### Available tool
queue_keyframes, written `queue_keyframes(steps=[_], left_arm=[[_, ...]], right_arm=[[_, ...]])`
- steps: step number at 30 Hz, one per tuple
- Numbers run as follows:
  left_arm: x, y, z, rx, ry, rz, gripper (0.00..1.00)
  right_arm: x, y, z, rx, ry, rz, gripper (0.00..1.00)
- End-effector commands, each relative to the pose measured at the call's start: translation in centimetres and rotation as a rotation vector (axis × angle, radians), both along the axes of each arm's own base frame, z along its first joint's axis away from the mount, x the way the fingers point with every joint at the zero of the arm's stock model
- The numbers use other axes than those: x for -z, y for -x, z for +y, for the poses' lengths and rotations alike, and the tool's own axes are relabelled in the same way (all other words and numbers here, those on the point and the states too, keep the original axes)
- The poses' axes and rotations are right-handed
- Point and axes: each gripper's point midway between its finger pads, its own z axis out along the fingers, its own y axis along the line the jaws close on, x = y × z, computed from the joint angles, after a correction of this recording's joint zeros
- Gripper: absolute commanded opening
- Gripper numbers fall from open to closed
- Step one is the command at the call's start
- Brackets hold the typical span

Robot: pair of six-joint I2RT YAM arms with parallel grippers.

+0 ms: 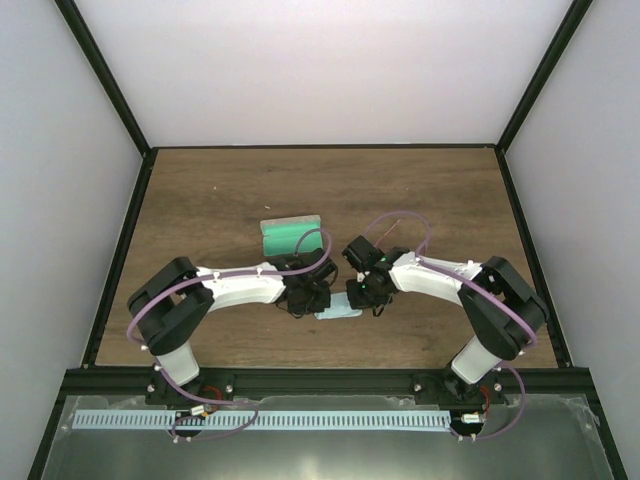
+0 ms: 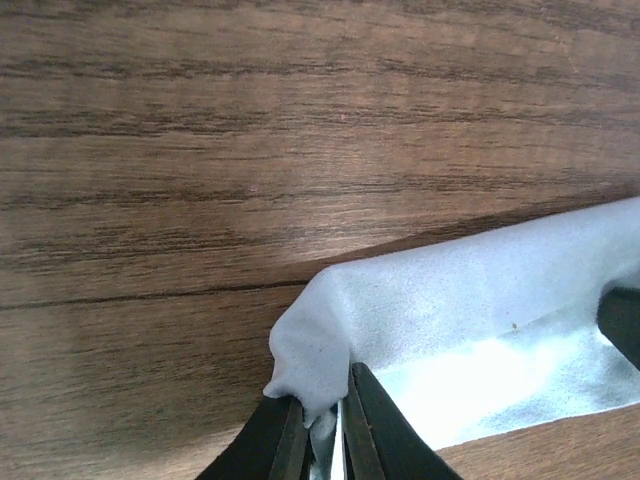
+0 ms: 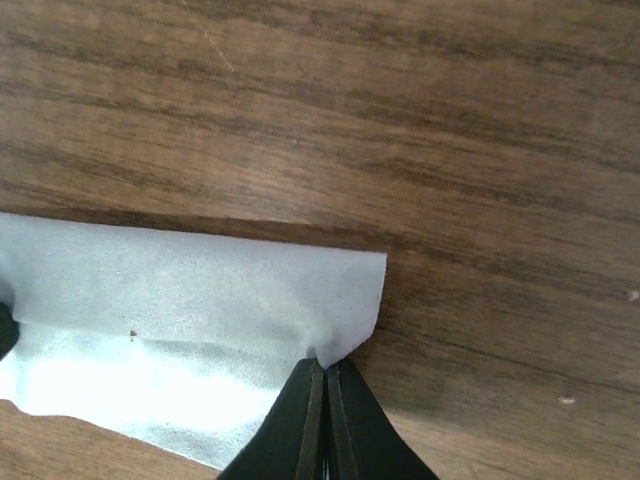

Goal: Organize the sunglasses
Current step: Pick up the glasses cleaning cloth from the center of the board.

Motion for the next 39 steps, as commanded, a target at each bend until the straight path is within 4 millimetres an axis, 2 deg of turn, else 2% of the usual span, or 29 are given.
queue_keyframes(steps=[1,12,22,30,35,39], left_arm=[[2.5,1.8,2.1,0.005,-0.122,0.075,0.06],[-0.6,-1.3,1.7,0.005,-0.13,-0.024,0.04],[-2.8,-5.5,3.8,-0.027,-0.128,-0.072,0.04],[-4.3,-9.9,6.4,-0.065,-0.128,-0.111,0.04],[-4.9,-12.8,8.5,-0.073,-0.131,-0.124,0.04],[-5.3,-14.8,10.0,-0.081,-0.135,-0.135,0.04]], right_arm=[[-0.8,0.4,-0.2,-0.009,-0.007,0.009,0.01],[-4.3,-1.4,1.5,-0.016,-0.06,-0.047,0.01],[-5.9,-4.3,4.3,-0.03,-0.086,-0.078,0.01],[-7.3,-9.0,8.2,-0.052,-0.095,-0.12,0.01],[-7.5,-12.0,10.5,-0.062,-0.091,-0.145,0.01],[-7.2,-13.5,11.9,-0.068,-0.09,-0.154,0.01]])
